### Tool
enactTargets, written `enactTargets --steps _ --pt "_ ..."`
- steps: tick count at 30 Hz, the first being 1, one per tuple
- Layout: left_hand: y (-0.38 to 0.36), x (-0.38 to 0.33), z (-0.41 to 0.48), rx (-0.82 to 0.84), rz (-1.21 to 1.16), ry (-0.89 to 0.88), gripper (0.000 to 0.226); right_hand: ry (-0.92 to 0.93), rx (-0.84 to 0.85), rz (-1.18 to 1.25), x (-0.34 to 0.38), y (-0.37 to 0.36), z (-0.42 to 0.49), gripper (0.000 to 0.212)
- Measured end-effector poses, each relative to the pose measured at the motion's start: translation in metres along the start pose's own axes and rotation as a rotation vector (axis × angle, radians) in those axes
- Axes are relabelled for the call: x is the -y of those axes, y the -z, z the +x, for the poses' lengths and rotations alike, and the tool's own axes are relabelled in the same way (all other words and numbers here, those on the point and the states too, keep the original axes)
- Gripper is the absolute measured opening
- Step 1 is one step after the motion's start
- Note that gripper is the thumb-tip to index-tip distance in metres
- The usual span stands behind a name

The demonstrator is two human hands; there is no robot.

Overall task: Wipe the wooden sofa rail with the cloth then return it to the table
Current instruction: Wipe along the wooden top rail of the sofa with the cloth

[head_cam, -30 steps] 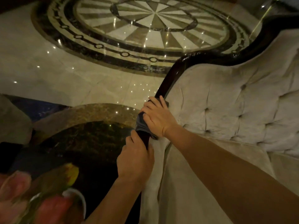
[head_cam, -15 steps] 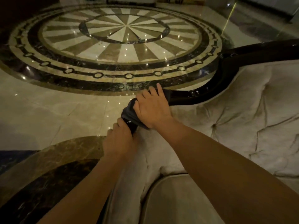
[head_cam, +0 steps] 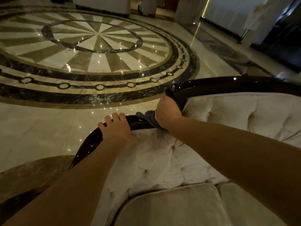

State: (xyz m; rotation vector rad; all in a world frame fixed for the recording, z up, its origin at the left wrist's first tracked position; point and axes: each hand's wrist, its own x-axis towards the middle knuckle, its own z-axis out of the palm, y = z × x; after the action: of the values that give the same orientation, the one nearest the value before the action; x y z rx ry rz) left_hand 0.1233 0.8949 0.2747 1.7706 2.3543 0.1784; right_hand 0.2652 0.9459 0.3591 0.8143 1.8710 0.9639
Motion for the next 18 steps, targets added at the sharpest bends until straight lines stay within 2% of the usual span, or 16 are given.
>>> enactTargets --steps 2,5,11,14,16,18 --pt "0.002 0.001 0.000 0.015 -0.001 -0.005 0.076 0.059 0.038 -0.166 -0.020 0.008 -0.009 0.034" --pt "0.003 0.001 0.000 0.029 -0.003 -0.023 0.071 -0.041 -0.007 -0.213 -0.052 0.018 -0.024 0.031" --pt "0.001 0.005 0.004 0.051 0.014 -0.023 0.067 -0.290 -0.272 0.408 -0.107 0.004 -0.043 0.038" --pt "-0.001 0.002 0.005 0.059 0.058 0.003 0.061 -0.436 -0.200 0.606 -0.122 -0.049 -0.071 0.031" --pt "0.002 0.000 0.003 0.069 0.079 0.038 0.057 -0.467 -0.166 0.707 -0.125 -0.077 -0.084 0.030" --pt "0.015 -0.007 0.006 0.153 0.081 0.119 0.057 -0.475 -0.153 0.853 -0.132 -0.083 -0.084 0.036"
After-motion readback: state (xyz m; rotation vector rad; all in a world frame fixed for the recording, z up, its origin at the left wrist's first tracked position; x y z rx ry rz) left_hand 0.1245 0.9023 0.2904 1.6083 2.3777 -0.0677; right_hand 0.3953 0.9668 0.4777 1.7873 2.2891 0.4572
